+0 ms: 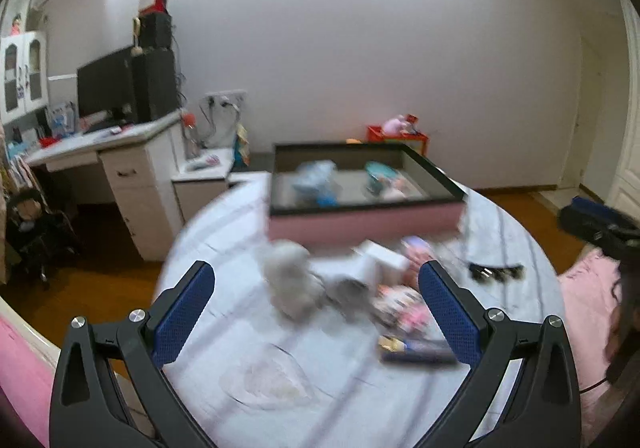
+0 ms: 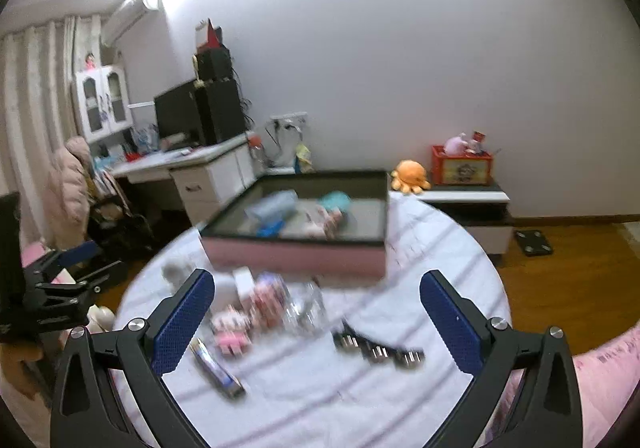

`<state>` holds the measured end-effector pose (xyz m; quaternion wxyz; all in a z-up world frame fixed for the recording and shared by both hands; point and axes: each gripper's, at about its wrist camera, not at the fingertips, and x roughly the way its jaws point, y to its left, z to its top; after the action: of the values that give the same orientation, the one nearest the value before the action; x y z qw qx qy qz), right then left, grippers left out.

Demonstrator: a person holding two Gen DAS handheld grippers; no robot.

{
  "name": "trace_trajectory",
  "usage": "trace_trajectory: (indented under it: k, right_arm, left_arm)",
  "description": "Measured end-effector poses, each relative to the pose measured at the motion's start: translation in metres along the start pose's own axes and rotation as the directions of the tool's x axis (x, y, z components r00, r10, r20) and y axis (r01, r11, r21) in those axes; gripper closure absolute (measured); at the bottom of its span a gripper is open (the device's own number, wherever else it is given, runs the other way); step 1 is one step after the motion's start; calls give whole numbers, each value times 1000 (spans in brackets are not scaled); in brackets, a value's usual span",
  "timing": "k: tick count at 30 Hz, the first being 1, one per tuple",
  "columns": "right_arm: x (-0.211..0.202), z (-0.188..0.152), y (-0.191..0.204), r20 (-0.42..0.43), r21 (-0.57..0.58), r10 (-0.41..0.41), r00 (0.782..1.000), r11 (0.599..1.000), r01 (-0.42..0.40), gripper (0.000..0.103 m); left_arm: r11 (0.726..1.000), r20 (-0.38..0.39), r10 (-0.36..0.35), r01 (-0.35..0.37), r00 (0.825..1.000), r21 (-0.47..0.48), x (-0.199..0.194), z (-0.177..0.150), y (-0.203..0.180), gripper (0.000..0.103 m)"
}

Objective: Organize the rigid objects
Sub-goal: 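Open both tools and withdraw them toward the remaining items on the bed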

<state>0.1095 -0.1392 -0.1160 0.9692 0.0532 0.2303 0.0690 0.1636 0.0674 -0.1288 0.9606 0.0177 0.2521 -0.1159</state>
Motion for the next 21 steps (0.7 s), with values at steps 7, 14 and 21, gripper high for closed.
trace_trajectory:
  k: [7, 14, 21]
  right_arm:
    - [8, -34, -18, -83, 17, -55, 995, 998, 57, 0]
    - [9, -55, -50, -123, 112, -52, 991, 992, 65, 0]
    - [24, -58, -58, -165, 94, -61, 984, 993, 78, 0]
  left_arm:
    - [1000, -113, -15, 15, 993, -9, 24, -42, -60, 0]
    - [1000, -182, -9, 4, 983, -27, 52, -54, -82, 0]
    - [998, -279, 33, -49, 960, -48, 77, -71, -73, 0]
